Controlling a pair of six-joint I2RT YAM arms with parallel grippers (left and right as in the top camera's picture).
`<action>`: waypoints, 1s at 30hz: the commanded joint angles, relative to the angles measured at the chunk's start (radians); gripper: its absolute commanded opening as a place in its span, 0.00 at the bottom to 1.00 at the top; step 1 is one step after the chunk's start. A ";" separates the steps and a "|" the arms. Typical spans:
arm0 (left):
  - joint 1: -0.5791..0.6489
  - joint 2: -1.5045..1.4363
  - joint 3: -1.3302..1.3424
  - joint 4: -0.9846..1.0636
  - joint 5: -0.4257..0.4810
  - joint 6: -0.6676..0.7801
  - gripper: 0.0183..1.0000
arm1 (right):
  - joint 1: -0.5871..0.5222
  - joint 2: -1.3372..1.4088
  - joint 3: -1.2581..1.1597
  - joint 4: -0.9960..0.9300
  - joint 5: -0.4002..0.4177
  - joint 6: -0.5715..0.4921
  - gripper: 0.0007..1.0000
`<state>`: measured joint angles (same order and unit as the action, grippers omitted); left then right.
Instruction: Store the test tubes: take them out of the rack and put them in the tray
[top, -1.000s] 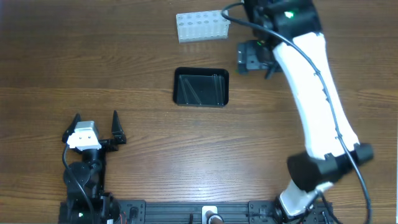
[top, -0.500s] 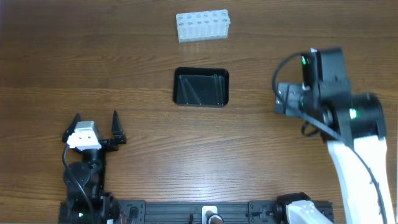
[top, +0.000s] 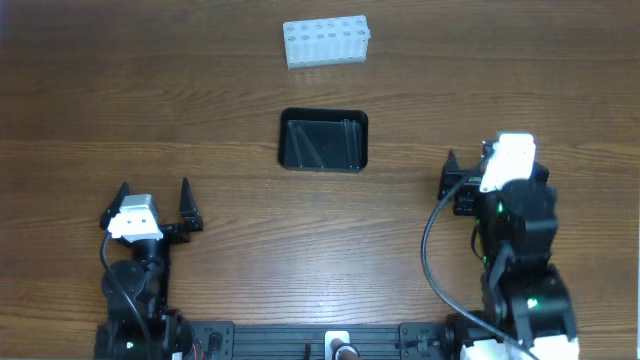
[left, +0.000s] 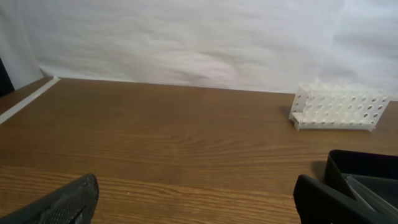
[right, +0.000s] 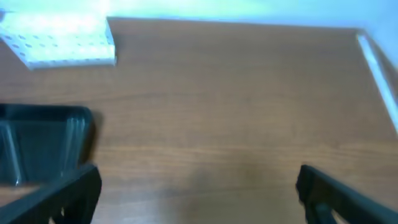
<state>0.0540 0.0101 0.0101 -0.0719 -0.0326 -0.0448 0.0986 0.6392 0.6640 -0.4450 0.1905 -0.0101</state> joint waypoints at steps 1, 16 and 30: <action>0.004 -0.007 -0.004 0.000 0.006 0.015 1.00 | -0.008 -0.103 -0.153 0.138 0.013 -0.048 0.99; 0.004 -0.007 -0.004 0.000 0.006 0.015 1.00 | -0.008 -0.275 -0.533 0.727 0.013 -0.047 0.99; 0.004 -0.007 -0.004 0.000 0.006 0.014 1.00 | -0.048 -0.310 -0.658 0.893 0.013 -0.047 0.99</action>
<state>0.0540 0.0101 0.0101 -0.0715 -0.0326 -0.0448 0.0715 0.3511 0.0109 0.4545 0.1978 -0.0563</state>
